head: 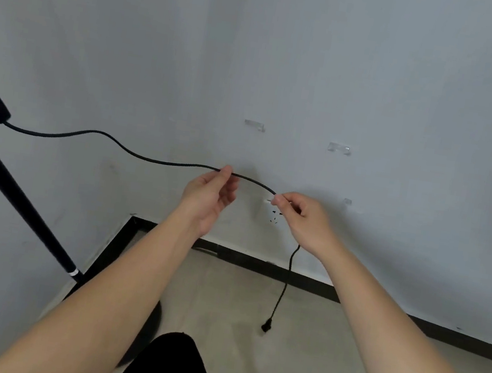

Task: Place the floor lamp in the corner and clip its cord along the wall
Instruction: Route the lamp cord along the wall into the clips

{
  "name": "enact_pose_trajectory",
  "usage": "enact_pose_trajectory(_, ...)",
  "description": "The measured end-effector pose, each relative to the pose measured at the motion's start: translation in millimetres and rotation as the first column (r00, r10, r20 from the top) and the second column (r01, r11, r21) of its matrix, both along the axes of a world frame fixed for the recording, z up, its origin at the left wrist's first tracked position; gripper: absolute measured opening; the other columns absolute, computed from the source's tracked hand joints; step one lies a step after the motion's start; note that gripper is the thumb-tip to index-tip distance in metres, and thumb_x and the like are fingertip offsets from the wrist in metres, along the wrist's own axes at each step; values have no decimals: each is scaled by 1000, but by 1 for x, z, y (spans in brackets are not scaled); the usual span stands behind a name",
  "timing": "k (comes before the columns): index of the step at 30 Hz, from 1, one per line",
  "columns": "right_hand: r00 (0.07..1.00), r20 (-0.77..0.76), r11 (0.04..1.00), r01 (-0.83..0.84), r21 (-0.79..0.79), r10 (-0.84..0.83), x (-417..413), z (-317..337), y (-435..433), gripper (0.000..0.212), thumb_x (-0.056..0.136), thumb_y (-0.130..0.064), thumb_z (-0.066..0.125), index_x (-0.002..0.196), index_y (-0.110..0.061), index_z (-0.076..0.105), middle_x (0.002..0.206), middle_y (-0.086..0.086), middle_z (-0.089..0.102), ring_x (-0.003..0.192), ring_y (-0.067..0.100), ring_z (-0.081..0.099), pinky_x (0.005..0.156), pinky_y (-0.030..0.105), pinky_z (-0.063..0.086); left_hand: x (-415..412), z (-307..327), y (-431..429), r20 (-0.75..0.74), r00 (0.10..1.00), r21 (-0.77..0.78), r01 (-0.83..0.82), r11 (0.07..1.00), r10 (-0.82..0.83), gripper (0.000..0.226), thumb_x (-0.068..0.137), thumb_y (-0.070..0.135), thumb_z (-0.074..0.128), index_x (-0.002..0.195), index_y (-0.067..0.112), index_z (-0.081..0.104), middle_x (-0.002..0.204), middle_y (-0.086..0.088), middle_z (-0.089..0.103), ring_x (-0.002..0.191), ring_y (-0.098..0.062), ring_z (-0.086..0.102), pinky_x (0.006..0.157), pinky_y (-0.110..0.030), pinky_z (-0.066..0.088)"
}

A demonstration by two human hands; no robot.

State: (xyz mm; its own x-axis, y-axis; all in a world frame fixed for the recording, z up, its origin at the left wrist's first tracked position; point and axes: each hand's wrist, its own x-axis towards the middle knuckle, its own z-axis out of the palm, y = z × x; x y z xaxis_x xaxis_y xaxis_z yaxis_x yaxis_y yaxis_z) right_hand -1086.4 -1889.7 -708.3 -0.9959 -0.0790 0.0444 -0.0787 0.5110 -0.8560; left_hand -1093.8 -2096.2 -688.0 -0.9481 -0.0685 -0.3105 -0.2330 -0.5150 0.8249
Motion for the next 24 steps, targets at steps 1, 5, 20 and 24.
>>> enact_pose_trajectory(1, 1000, -11, 1000, -8, 7, 8, -4, 6, -4, 22, 93, -49, 56, 79, -39, 69, 57, -15, 51, 49, 3, 41, 56, 27, 38, 0, -1, 4, -6, 999, -2, 46, 999, -46, 11, 95, 19, 64, 95, 8, 68, 89, -6, 70, 78, -13, 65, 67, -22, 56)
enact_pose_trajectory(5, 998, -56, 999, -24, 25, 25, -14, 23, -13, 25, 92, -50, 57, 79, -33, 70, 54, -15, 53, 49, 1, 44, 57, 27, 40, -5, 1, 15, -24, 997, 55, 72, 996, -71, 10, 94, 14, 64, 96, 6, 69, 87, -8, 70, 73, -13, 66, 64, -22, 56)
enact_pose_trajectory(20, 963, -265, 999, 51, 6, -48, -47, 51, -27, 20, 96, -31, 58, 100, -24, 76, 68, -14, 67, 60, 5, 55, 64, 26, 44, -49, 27, 14, -49, 999, 202, 19, 979, -9, 15, 93, 16, 67, 101, 5, 66, 82, -5, 68, 70, -11, 65, 65, -22, 58)
enact_pose_trajectory(24, 925, -378, 995, 78, 56, -51, -55, 75, -41, 19, 93, -26, 63, 105, -20, 77, 98, -7, 77, 82, 1, 65, 77, 14, 48, -51, 30, 17, -35, 999, 210, -10, 978, 18, 11, 96, 13, 62, 93, 5, 68, 82, -6, 70, 67, -10, 68, 64, -20, 58)
